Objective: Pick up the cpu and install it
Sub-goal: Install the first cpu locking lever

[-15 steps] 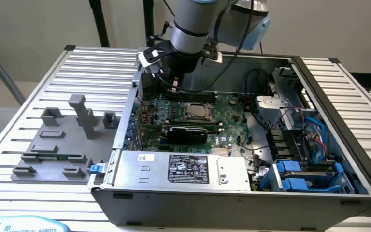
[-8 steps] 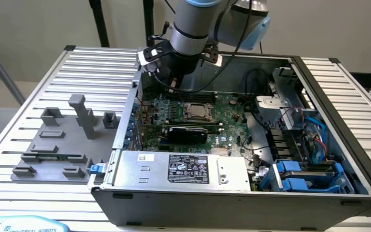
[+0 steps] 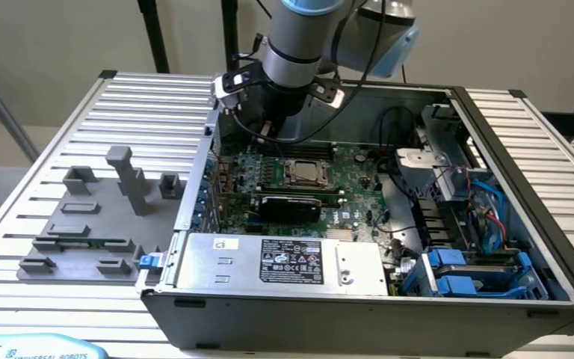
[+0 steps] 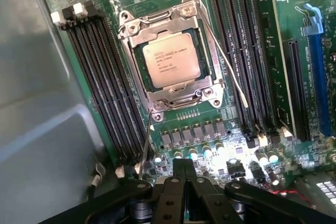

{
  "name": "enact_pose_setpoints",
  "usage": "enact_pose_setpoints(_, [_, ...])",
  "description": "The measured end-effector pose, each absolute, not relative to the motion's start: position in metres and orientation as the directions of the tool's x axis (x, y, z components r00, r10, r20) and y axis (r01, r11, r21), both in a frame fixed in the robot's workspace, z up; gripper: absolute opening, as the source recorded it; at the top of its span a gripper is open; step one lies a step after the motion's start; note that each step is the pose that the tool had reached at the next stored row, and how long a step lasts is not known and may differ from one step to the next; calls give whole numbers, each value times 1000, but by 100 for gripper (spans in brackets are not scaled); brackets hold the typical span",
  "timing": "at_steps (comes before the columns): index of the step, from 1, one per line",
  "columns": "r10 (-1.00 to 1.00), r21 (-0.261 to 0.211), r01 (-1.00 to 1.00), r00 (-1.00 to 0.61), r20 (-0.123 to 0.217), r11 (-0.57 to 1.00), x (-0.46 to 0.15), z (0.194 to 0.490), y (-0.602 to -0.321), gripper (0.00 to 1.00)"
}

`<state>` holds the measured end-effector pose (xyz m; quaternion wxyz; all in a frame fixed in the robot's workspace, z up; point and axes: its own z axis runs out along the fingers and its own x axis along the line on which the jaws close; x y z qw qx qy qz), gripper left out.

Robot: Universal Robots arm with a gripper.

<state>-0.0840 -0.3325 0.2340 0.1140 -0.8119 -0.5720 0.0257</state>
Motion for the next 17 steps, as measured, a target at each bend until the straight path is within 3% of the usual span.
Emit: enact_pose_setpoints(17, [886,-251,888,432,168,-385,-87,248,-338,11])
